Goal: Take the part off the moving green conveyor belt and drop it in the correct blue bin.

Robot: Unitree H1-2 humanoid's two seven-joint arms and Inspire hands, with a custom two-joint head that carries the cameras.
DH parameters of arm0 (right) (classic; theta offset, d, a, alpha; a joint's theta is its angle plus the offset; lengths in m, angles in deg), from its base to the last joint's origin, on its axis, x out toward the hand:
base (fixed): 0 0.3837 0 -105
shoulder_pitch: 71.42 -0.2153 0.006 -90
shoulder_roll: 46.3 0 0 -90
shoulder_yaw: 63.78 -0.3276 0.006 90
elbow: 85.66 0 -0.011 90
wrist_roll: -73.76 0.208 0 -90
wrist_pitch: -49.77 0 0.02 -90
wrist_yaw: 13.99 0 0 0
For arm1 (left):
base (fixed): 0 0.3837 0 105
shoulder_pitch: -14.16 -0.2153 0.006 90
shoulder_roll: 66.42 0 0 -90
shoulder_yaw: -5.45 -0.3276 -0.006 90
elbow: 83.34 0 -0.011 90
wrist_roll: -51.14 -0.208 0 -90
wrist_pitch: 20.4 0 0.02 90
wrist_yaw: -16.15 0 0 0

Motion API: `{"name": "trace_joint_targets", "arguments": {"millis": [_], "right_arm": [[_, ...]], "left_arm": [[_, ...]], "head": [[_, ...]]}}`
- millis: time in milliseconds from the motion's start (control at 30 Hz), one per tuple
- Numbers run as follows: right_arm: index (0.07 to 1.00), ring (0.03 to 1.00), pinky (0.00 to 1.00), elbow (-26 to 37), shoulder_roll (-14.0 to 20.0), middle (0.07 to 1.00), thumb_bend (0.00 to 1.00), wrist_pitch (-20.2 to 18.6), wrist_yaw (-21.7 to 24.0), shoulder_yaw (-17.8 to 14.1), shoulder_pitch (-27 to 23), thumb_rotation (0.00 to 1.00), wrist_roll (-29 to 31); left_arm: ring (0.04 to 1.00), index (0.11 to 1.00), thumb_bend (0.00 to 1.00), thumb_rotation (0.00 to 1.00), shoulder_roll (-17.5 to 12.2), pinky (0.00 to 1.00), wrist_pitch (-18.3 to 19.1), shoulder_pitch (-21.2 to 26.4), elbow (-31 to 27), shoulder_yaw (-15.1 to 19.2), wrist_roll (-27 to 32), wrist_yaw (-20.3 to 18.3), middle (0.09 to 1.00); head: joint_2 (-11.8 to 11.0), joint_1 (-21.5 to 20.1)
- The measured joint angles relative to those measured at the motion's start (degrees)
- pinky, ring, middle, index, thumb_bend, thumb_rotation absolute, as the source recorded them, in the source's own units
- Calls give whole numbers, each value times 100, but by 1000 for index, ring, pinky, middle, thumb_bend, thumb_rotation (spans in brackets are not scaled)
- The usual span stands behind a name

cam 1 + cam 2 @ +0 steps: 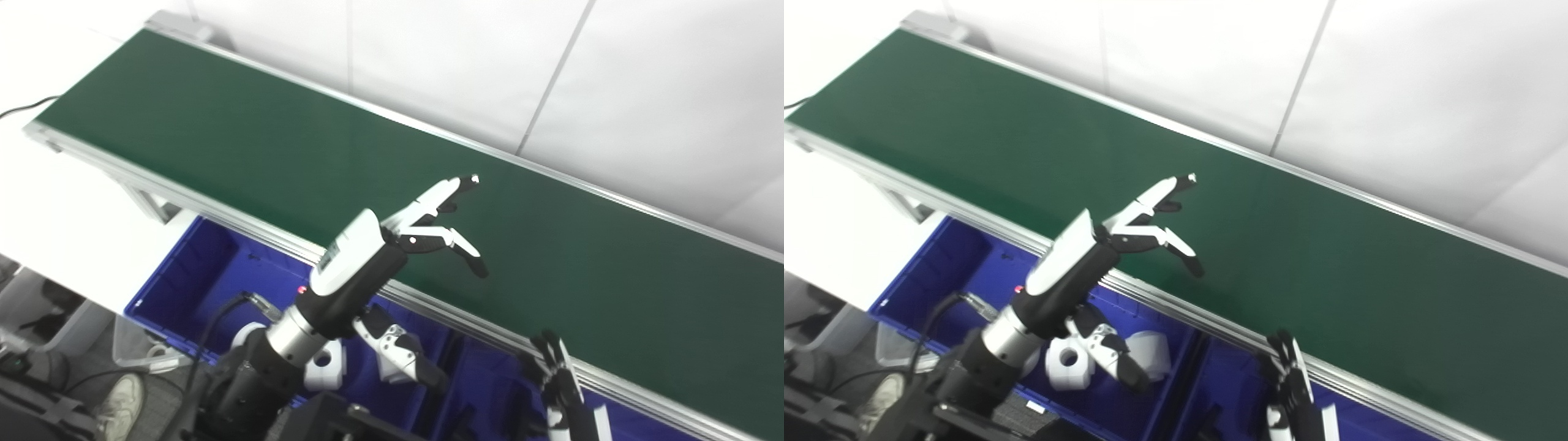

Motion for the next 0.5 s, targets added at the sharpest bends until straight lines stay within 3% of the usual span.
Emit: {"name": "trace_joint_targets", "arguments": {"millis": [67,100,167,233,300,400,500], "right_arm": [[964,841,780,257,-154,899,760,82,-142,0,38,1000,-65],[969,850,790,378,-249,906,783,84,-221,-7,60,1000,-134],[977,865,805,681,-502,922,808,119,-403,-16,106,1000,-368],[986,887,829,798,-688,939,816,269,-570,-46,107,1000,-668],[991,908,853,824,-831,951,838,448,-754,-135,89,1000,-962],[999,911,837,832,-943,961,864,674,-998,-247,6,1000,-1351],[1000,894,807,895,-913,960,890,754,-1193,-232,-155,1000,-1542]], "left_arm": [[1000,1000,994,860,110,949,-51,103,169,-140,83,24,1000],[1000,1000,999,863,135,971,-61,178,235,-220,218,30,1000],[1000,1000,1000,869,145,991,-65,346,328,-314,479,22,1000],[1000,1000,1000,881,140,999,-78,476,417,-327,709,24,1000],[1000,1000,1000,871,91,1000,-77,568,475,-322,1026,14,1000],[1000,1000,1000,825,-45,1000,-39,596,478,-274,1526,-17,1000],[1000,1000,1000,866,-118,999,13,590,500,-208,1771,-21,1000]], "head": [[-53,-273],[-131,-648],[-132,-652],[-263,-1107],[-264,-1109],[-396,-1477],[-448,-1566]]}}
